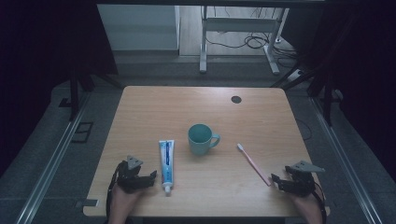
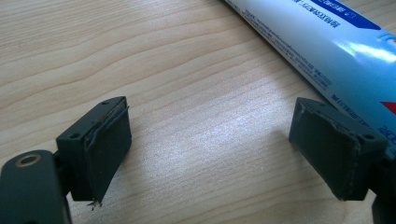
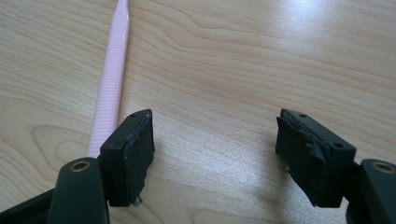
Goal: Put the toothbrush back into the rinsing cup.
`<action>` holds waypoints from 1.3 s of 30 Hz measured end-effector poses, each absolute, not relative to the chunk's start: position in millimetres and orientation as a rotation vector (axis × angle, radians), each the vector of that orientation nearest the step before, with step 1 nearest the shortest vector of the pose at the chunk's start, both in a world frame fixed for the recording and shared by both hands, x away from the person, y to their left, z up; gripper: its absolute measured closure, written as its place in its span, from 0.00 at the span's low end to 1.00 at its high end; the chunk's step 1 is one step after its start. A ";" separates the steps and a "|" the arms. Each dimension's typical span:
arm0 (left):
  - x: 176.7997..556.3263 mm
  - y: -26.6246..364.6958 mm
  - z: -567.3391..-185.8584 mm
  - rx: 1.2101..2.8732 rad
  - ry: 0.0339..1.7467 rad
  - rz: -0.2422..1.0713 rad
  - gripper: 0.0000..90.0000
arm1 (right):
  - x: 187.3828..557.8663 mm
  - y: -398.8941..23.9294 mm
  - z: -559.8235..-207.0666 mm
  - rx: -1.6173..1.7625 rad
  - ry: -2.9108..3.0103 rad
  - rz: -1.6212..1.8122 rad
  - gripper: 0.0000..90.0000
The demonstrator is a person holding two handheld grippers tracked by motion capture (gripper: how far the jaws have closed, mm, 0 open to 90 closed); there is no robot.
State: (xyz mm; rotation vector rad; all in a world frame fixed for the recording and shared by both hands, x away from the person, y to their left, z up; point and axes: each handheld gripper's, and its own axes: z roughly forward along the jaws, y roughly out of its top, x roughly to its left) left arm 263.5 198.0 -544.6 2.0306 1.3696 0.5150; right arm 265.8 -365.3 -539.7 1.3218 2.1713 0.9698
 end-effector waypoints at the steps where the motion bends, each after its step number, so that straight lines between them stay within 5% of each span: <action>1: 263.6 198.1 -544.6 2.032 1.368 0.515 0.14 | 265.8 -365.2 -539.7 1.321 2.171 0.970 0.31; 18: 263.6 198.1 -544.6 2.032 1.368 0.516 0.14 | 266.3 -367.7 -535.5 1.336 2.215 0.978 0.37; 39: 263.6 198.1 -544.6 2.032 1.368 0.516 0.14 | 264.6 -365.6 -513.2 1.321 2.329 0.954 0.69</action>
